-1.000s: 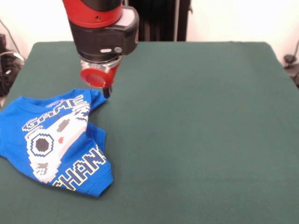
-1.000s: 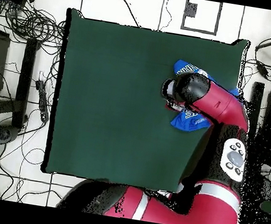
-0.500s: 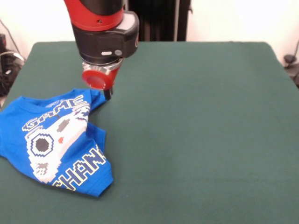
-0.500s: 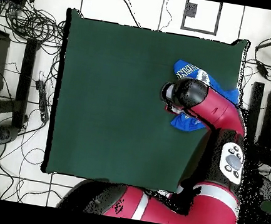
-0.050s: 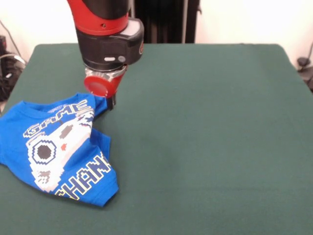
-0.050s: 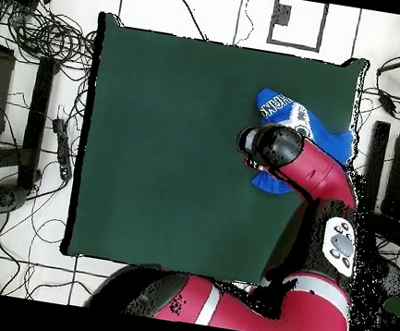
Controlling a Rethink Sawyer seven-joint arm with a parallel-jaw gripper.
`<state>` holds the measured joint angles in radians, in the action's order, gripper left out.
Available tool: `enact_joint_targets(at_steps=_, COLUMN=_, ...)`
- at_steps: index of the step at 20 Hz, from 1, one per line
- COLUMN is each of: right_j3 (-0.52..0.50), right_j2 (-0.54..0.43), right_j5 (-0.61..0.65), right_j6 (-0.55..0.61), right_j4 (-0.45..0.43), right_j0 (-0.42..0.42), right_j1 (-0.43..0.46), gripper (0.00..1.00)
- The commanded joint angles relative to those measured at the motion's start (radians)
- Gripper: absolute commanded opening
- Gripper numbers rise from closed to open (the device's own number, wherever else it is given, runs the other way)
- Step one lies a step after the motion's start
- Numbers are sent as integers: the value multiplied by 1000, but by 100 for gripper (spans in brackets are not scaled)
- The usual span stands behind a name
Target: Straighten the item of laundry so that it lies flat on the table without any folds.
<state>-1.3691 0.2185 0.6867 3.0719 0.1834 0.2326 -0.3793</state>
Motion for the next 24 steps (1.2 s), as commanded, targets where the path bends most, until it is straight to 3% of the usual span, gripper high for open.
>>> enact_joint_targets(at_steps=1, right_j3=-142, right_j2=-43, right_j5=-49, right_j6=149, right_j4=58, right_j0=-14, right_j1=29, gripper=0)
enact_joint_targets(at_steps=14, right_j3=-227, right_j2=-36, right_j5=-116, right_j6=142, right_j4=68, right_j0=-13, right_j1=-23, gripper=0)
enact_joint_targets(at_steps=24, right_j3=-231, right_j2=-41, right_j5=-121, right_j6=117, right_j4=68, right_j0=22, right_j1=-33, gripper=0)
